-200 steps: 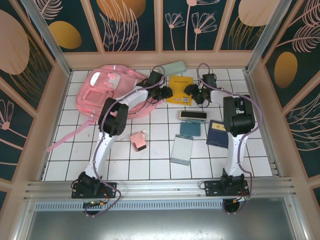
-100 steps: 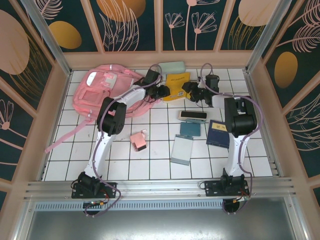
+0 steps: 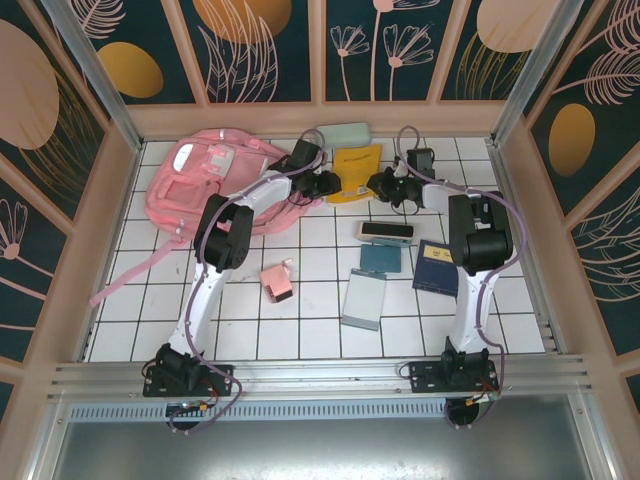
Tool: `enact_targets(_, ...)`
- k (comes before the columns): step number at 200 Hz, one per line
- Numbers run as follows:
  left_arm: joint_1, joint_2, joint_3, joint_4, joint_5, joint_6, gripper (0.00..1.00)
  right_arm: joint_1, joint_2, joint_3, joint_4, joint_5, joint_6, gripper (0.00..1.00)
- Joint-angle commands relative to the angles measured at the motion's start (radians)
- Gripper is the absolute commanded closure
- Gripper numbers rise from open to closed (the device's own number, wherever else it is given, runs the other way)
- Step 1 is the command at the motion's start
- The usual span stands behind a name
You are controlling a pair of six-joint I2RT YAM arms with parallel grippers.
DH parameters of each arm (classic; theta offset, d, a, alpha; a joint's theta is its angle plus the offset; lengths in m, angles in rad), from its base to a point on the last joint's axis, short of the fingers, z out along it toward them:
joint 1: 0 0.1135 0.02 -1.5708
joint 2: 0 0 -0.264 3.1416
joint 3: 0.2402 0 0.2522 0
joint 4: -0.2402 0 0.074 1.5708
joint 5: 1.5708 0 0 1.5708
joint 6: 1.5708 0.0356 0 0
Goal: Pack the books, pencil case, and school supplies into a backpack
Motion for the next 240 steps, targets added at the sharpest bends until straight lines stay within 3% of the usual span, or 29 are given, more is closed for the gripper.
enact_targets(1, -0.035, -0.040, -0.002, -0.089, 0.027, 0.003, 0.61, -0.014, -0.072, -0.030, 0.026, 0.011, -0.008, 1.00)
enact_targets(71, 0.003, -0.272, -0.036, -0.221, -0.153, 0.061, 0.56, -0.036, -0.272, -0.173, 0.125, -0.012, 0.019, 1.00)
enact_targets(147, 0.034, -0.347, -0.143, -0.464, -0.649, 0.297, 0.52, 0.002, -0.377, -0.234, 0.182, -0.036, 0.040, 1.00)
enact_targets(195, 0.033, -0.311, -0.202, -0.461, -0.706, 0.346, 0.43, 0.031, -0.384, -0.222, 0.188, -0.037, 0.046, 1.00)
enact_targets(223, 0.034, -0.285, -0.207, -0.458, -0.738, 0.361, 0.46, 0.037, -0.387, -0.220, 0.197, -0.045, 0.054, 1.00)
enact_targets(231, 0.033, -0.274, -0.205, -0.458, -0.747, 0.365, 0.50, 0.042, -0.386, -0.220, 0.203, -0.049, 0.059, 1.00)
enact_targets(240, 0.033, -0.266, -0.203, -0.460, -0.759, 0.368, 0.61, 0.046, -0.386, -0.223, 0.216, -0.054, 0.069, 1.00)
